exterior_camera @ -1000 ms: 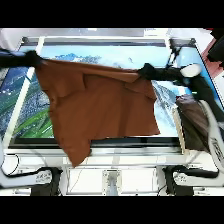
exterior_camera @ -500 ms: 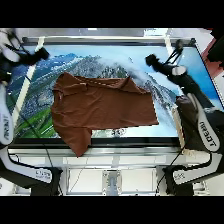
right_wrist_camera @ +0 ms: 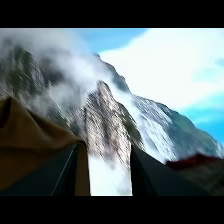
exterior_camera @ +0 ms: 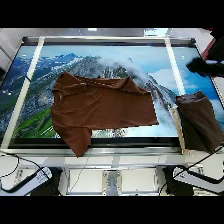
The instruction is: Fold the shirts.
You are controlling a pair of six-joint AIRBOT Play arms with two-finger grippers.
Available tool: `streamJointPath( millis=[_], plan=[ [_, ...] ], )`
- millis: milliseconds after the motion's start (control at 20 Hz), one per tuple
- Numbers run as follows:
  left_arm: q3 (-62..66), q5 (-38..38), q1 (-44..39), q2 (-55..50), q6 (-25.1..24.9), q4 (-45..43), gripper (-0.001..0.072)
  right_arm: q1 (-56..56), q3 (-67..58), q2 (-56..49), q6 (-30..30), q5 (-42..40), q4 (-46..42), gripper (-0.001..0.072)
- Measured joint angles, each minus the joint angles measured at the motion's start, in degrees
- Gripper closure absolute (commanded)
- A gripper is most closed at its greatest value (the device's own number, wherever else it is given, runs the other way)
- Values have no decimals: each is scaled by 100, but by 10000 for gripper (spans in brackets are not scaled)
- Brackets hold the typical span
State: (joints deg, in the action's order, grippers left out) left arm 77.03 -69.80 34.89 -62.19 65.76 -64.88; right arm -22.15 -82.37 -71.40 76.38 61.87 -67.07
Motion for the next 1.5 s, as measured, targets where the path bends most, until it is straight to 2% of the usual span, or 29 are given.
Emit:
streamJointPath(
  millis=[100,250,450,800,1200,1250,1300,1500],
  plan=[
    [-1567,92,409,533,-162,577,237,-358,238,310,28,463,-243,321],
    [-3558,254,739,914,-271,1165,237,-693,568,623,9,813,-55,321],
    [-5099,678,874,1064,-291,1510,237,-837,813,776,-258,1014,586,321],
    [-5751,1362,769,732,-199,1917,237,-887,901,833,-629,1054,1589,321],
    [-5818,2240,-225,208,-297,2756,253,-887,907,833,-734,1185,1982,322],
    [-5818,2339,-345,129,-302,2837,451,-887,907,833,-737,1220,2002,322],
    [-5825,2450,-455,37,-313,2876,694,-887,907,833,-739,1257,2028,322],
    [-5821,2557,-715,-144,-428,3143,697,-887,1163,833,-623,1541,2022,321]
  ],
)
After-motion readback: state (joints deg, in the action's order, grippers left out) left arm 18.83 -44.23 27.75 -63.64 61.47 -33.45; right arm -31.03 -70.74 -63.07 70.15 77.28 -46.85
